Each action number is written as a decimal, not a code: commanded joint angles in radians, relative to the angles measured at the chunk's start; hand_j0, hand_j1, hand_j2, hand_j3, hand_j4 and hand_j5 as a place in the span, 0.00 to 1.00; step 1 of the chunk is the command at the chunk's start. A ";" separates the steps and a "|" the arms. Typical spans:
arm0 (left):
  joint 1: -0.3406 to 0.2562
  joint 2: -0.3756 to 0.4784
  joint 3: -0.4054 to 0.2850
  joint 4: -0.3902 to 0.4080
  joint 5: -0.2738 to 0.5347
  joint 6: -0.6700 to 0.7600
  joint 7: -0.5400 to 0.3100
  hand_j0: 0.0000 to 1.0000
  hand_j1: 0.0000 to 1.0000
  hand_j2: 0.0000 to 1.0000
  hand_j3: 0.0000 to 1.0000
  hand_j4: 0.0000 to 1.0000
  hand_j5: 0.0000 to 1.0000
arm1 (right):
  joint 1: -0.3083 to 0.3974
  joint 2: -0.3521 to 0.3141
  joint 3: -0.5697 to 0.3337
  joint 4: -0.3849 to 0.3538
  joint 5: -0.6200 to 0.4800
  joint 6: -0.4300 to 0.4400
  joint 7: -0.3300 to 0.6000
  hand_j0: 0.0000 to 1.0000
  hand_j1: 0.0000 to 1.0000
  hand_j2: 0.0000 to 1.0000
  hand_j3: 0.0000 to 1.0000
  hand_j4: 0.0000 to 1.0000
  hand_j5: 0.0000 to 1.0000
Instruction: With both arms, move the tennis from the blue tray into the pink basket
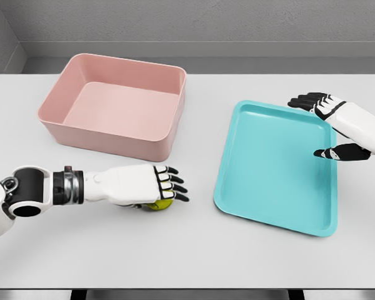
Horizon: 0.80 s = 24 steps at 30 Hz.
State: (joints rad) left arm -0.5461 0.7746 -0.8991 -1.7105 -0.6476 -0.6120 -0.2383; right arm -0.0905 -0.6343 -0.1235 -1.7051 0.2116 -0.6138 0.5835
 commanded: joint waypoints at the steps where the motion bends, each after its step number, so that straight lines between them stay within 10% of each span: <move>1: 0.000 -0.003 -0.003 0.006 0.006 0.001 0.001 0.85 0.85 0.85 0.85 0.85 0.85 | 0.000 -0.001 -0.001 -0.001 -0.008 0.003 -0.001 1.00 1.00 1.00 1.00 1.00 1.00; 24: -0.015 -0.011 -0.015 0.017 0.020 0.001 -0.058 0.57 0.57 0.57 0.57 0.57 0.57 | 0.005 -0.002 -0.001 0.005 -0.008 0.003 -0.001 1.00 1.00 1.00 1.00 1.00 1.00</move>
State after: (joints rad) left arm -0.5630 0.7635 -0.9158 -1.6931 -0.6349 -0.6122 -0.2959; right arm -0.0859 -0.6344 -0.1241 -1.7006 0.2116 -0.6138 0.5835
